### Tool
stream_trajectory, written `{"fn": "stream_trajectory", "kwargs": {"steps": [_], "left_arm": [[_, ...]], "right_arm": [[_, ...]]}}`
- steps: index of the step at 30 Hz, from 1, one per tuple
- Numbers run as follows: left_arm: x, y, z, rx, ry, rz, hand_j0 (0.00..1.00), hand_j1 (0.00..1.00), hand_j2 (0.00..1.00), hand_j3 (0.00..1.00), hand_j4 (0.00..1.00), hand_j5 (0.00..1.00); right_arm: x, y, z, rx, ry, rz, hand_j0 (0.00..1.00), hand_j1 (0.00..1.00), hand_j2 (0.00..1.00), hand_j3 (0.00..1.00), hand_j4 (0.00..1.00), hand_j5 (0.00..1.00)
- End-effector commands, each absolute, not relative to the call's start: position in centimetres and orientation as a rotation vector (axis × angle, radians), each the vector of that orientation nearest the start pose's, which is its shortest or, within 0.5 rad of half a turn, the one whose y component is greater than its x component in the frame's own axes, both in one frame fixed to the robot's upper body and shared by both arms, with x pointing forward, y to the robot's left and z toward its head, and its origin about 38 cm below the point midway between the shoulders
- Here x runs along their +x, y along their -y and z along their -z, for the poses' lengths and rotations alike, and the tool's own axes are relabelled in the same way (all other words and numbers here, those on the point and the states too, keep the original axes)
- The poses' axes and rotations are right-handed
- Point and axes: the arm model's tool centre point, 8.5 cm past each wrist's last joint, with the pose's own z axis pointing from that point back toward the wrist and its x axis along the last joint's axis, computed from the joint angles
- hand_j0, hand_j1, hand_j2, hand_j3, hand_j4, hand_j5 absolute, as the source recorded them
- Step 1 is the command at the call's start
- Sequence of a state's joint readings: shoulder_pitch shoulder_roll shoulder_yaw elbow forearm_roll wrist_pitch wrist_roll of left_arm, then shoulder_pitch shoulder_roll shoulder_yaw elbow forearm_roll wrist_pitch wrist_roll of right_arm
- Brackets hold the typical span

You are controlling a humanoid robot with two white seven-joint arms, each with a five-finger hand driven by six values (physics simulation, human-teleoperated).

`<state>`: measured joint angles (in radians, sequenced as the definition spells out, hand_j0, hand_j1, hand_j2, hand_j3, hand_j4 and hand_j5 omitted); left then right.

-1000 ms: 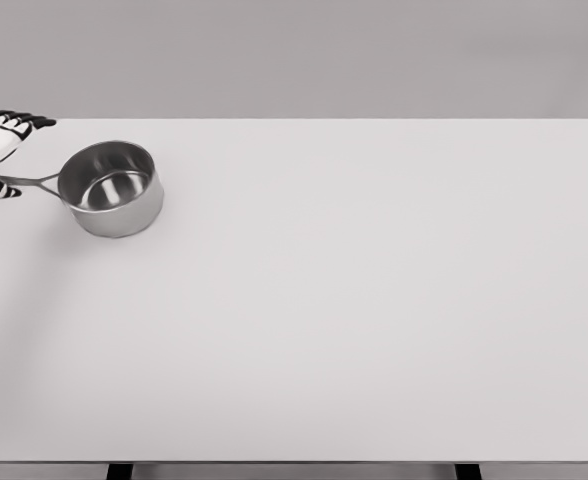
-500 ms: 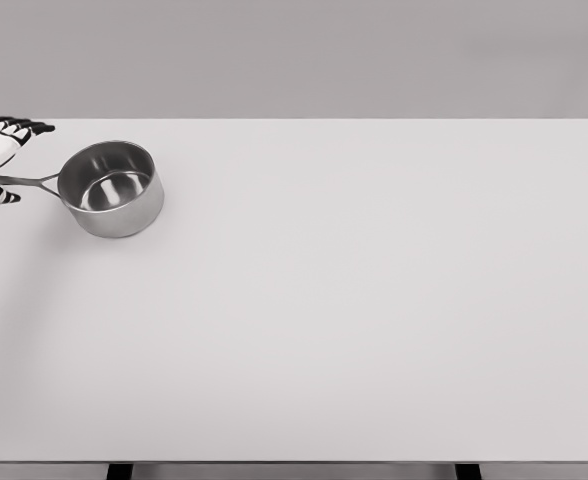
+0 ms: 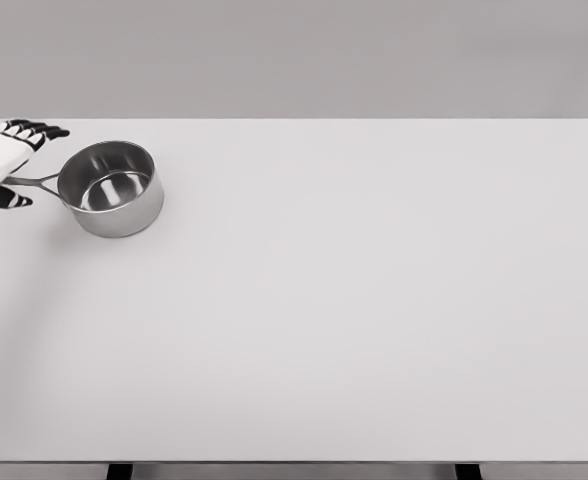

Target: Rotate pot handle

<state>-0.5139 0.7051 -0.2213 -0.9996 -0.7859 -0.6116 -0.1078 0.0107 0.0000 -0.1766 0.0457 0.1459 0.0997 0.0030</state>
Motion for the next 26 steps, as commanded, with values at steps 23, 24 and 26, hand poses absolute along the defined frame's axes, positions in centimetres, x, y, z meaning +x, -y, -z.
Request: {"fn": "stream_trajectory", "kwargs": {"steps": [23,24,26], "left_arm": [[44.5,-37.7,-22.2,0.801,1.645,1.657,1.00,1.00,1.00,1.00,1.00,1.00],[44.5,-37.6,-22.2,0.800,1.648,1.657,1.00,1.00,1.00,1.00,1.00,1.00],[44.5,-37.7,-22.3,0.804,1.648,1.657,1.00,1.00,1.00,1.00,1.00,1.00]], "right_arm": [[-3.3,26.8,26.0,-0.075,-0.154,0.037,1.00,1.00,1.00,1.00,1.00,1.00],[-3.3,26.8,26.0,-0.075,-0.154,0.036,1.00,1.00,1.00,1.00,1.00,1.00],[-3.3,26.8,26.0,-0.075,-0.154,0.037,1.00,1.00,1.00,1.00,1.00,1.00]]}}
